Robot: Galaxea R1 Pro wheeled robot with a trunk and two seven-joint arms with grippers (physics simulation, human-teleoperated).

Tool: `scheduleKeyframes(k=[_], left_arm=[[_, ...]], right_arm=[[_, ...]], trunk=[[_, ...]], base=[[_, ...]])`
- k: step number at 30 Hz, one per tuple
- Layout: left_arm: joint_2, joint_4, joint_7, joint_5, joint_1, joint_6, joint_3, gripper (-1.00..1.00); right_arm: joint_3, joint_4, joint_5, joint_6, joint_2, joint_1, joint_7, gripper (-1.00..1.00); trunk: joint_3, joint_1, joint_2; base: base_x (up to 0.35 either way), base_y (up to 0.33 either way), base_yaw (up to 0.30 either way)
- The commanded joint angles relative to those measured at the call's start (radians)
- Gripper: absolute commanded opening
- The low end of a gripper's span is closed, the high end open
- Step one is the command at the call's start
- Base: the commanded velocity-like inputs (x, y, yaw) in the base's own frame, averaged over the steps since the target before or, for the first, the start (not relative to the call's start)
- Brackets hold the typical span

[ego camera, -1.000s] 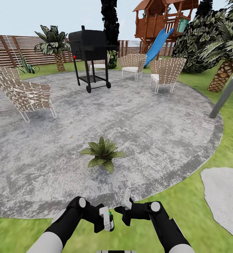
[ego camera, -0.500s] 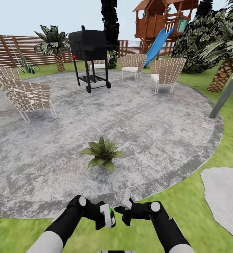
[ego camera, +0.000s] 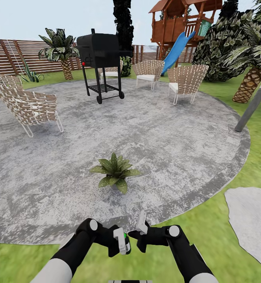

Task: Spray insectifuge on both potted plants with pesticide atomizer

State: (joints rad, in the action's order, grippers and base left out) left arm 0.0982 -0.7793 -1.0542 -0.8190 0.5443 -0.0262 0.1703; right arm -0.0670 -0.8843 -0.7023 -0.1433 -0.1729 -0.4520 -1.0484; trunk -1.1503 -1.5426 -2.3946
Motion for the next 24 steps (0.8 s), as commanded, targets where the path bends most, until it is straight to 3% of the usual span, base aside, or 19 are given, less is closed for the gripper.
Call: scheduleKeyframes(k=[1, 24], left_arm=[[0.002, -0.001, -0.004, -0.003, 0.000, -0.003, 0.000, -1.00], [0.011, -0.001, -0.006, -0.003, 0.000, -0.003, 0.000, -1.00]], right_arm=[[-0.005, -0.001, -0.010, -0.010, -0.002, -0.001, -0.004, -1.00], [-0.005, -0.001, -0.011, -0.010, -0.002, -0.001, -0.004, -1.00]], trunk=[[-0.001, 0.000, 0.000], [-0.001, 0.000, 0.000]], base=[[0.000, 0.000, 0.000], [0.000, 0.000, 0.000]])
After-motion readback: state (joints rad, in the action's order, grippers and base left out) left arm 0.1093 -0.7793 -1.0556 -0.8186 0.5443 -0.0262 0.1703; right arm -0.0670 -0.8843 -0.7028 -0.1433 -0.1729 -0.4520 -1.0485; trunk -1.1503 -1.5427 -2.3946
